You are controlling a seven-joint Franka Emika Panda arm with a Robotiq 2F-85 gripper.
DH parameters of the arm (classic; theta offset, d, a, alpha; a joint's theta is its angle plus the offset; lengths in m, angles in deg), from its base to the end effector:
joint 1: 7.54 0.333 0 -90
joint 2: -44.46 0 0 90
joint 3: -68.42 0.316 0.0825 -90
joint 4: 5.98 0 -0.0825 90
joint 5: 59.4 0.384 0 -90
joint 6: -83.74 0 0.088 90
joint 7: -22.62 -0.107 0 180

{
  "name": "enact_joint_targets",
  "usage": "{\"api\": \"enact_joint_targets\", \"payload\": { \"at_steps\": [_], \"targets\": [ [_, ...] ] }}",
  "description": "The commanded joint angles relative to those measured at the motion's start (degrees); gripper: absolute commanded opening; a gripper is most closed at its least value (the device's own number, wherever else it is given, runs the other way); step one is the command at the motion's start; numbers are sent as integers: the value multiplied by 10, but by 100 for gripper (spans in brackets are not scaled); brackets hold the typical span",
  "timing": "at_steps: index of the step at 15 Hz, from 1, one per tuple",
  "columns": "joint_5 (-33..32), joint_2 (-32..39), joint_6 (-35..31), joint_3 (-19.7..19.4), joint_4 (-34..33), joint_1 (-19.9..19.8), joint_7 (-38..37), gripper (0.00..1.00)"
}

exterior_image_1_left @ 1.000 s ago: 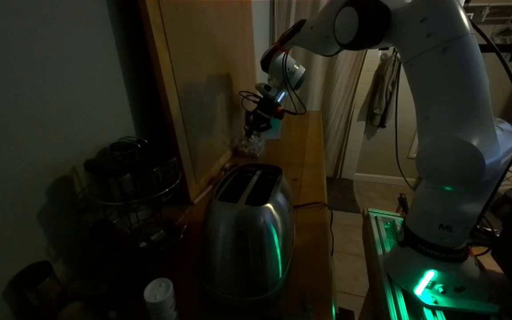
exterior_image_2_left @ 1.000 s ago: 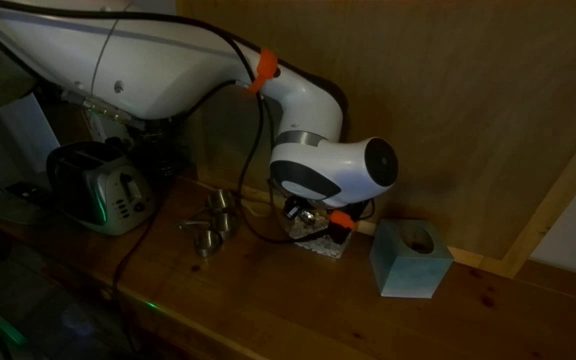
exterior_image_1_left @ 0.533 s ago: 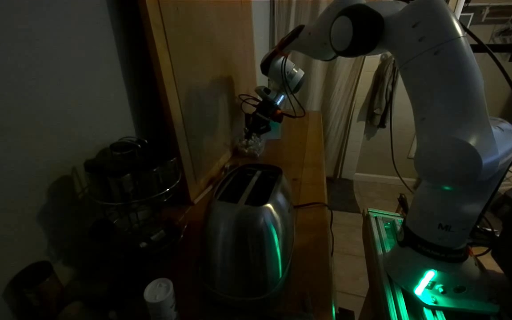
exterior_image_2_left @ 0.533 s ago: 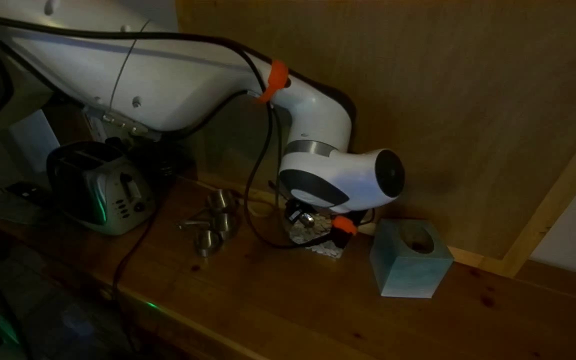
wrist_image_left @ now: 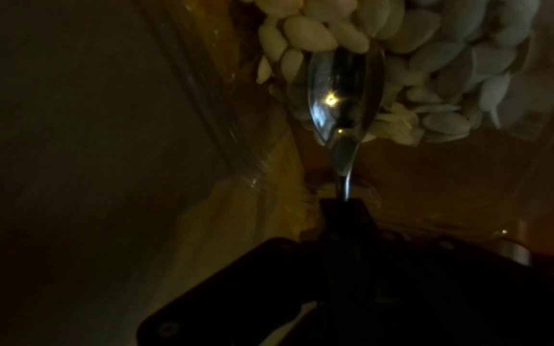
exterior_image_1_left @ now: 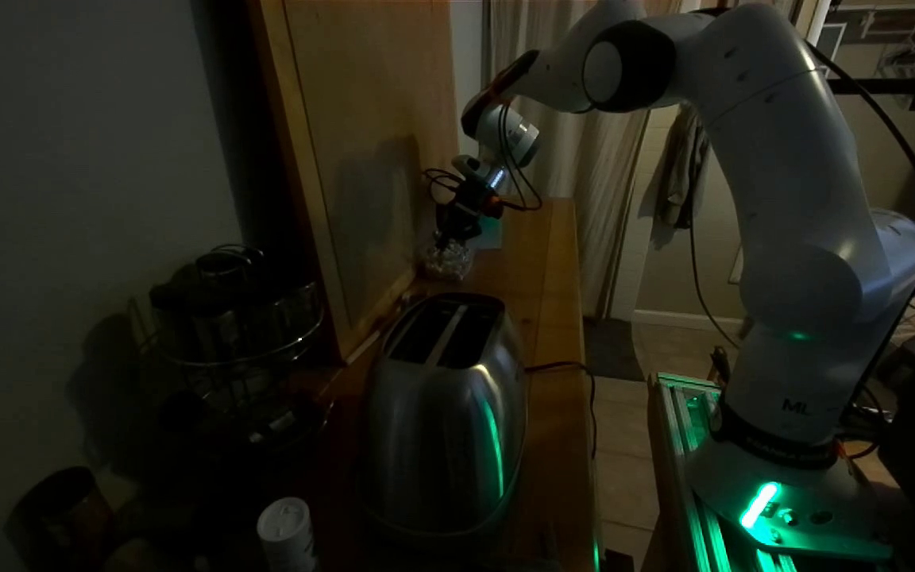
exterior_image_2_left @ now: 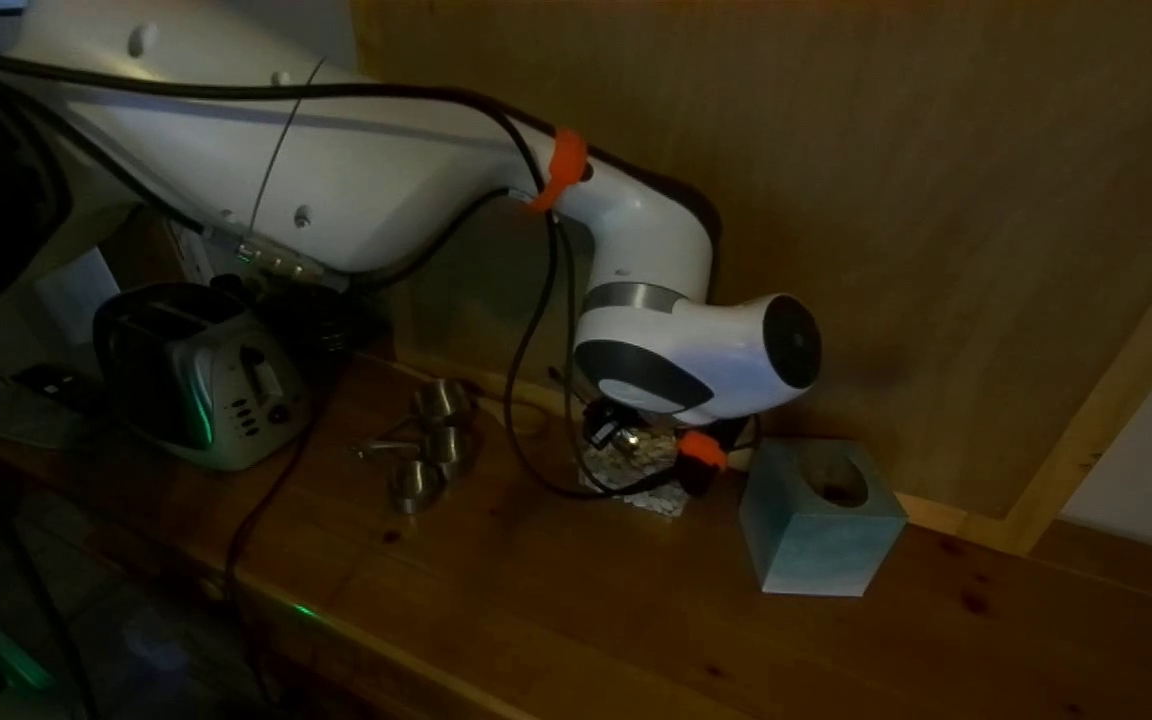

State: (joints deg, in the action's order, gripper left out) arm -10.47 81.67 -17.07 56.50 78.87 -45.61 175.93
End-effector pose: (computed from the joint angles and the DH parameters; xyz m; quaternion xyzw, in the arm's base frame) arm 0.5084 -0.4644 0.2941 -0.6813 -0.6354 -0.3519 0.0911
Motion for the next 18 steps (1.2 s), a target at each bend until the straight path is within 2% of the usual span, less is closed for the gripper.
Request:
{"api": "enact_joint_targets", "payload": {
  "at_steps": [1,10,18],
  "targets": [
    [-30,29,-3,2,-32,0,-30,2],
    [-74,23,-54,4,-27,6,-50,2],
    [-111,-14,-105,15,12,18,-45,2]
  ]
}}
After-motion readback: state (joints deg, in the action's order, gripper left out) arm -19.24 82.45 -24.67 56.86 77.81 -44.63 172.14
